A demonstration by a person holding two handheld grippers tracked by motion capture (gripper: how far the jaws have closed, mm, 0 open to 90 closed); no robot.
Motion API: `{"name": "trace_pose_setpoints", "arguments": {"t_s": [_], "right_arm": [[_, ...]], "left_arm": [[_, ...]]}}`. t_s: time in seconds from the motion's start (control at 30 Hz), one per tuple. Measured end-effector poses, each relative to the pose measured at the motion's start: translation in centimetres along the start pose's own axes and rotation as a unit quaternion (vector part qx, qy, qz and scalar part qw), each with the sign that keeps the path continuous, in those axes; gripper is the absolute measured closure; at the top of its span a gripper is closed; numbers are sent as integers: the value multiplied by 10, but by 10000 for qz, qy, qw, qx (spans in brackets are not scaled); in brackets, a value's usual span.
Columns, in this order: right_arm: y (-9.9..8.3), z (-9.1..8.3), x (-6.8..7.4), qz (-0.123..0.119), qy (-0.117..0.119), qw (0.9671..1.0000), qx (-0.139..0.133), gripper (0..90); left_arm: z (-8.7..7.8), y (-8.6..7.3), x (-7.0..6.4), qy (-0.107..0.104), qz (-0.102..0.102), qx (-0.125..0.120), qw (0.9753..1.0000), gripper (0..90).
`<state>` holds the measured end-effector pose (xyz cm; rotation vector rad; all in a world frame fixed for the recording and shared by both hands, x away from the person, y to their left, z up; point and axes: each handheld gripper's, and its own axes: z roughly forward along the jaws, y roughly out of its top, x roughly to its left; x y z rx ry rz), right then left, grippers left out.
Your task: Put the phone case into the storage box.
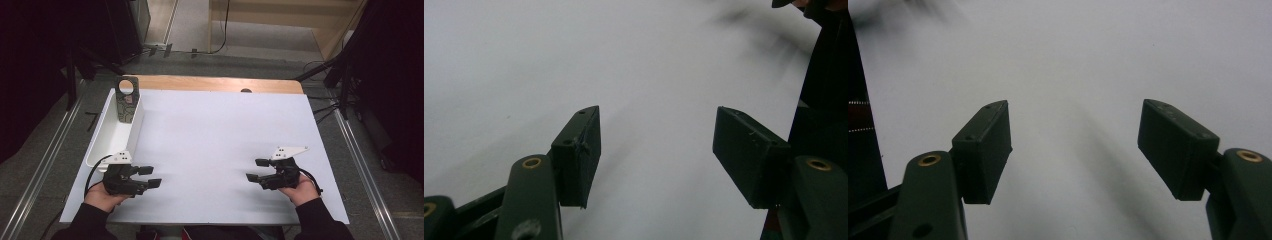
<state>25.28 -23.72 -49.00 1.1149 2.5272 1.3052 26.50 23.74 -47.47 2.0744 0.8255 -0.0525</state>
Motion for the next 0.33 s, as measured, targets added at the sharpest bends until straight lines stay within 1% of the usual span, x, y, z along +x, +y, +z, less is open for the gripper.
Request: {"name": "trace_pose_setpoints", "arguments": {"t_s": [0.27, 0.33], "right_arm": [[0, 0, 0, -8, 8, 10000, 24, 285], [0, 0, -1, 9, 6, 10000, 14, 283]], "left_arm": [[0, 0, 0, 9, -4, -8, 10000, 356], [0, -1, 1, 18, -33, -25, 10000, 356]]}}
